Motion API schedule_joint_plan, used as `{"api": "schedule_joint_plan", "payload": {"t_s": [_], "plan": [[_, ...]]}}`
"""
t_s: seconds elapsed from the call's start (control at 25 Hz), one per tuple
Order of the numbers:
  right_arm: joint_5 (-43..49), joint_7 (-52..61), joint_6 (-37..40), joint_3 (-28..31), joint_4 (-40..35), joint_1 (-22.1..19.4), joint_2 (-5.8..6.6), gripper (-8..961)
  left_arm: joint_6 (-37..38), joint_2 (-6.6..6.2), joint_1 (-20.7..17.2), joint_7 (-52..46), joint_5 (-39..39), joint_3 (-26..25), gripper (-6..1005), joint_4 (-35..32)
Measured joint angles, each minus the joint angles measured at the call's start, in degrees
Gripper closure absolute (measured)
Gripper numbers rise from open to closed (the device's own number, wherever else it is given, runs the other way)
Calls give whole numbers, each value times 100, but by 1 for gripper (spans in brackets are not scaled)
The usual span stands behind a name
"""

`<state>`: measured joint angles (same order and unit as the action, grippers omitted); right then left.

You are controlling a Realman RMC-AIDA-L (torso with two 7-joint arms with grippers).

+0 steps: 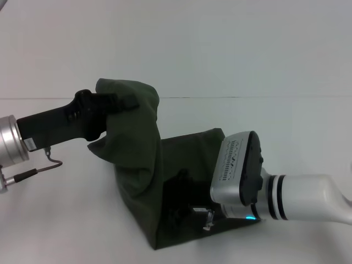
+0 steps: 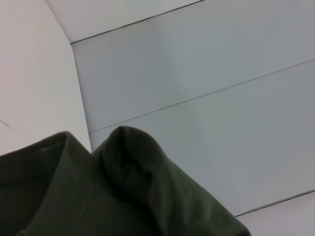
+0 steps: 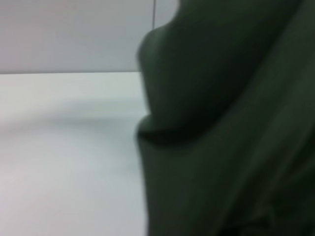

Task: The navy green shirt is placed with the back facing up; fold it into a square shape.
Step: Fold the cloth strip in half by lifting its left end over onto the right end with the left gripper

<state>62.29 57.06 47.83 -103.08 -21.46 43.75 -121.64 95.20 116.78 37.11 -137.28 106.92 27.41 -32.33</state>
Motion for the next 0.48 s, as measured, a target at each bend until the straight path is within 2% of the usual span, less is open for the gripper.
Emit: {"api": "schedule_joint_plan", "payload": {"t_s": [0.12,0.48], "plan": [[-249,-1,-51,-321,-62,3,0,954,11,-7,-3,5,-4,-4,890,-1],[-419,-2,-70,-750,-348,10,0,954,157,-34,-96,21,-225,-8,889,-1]]}}
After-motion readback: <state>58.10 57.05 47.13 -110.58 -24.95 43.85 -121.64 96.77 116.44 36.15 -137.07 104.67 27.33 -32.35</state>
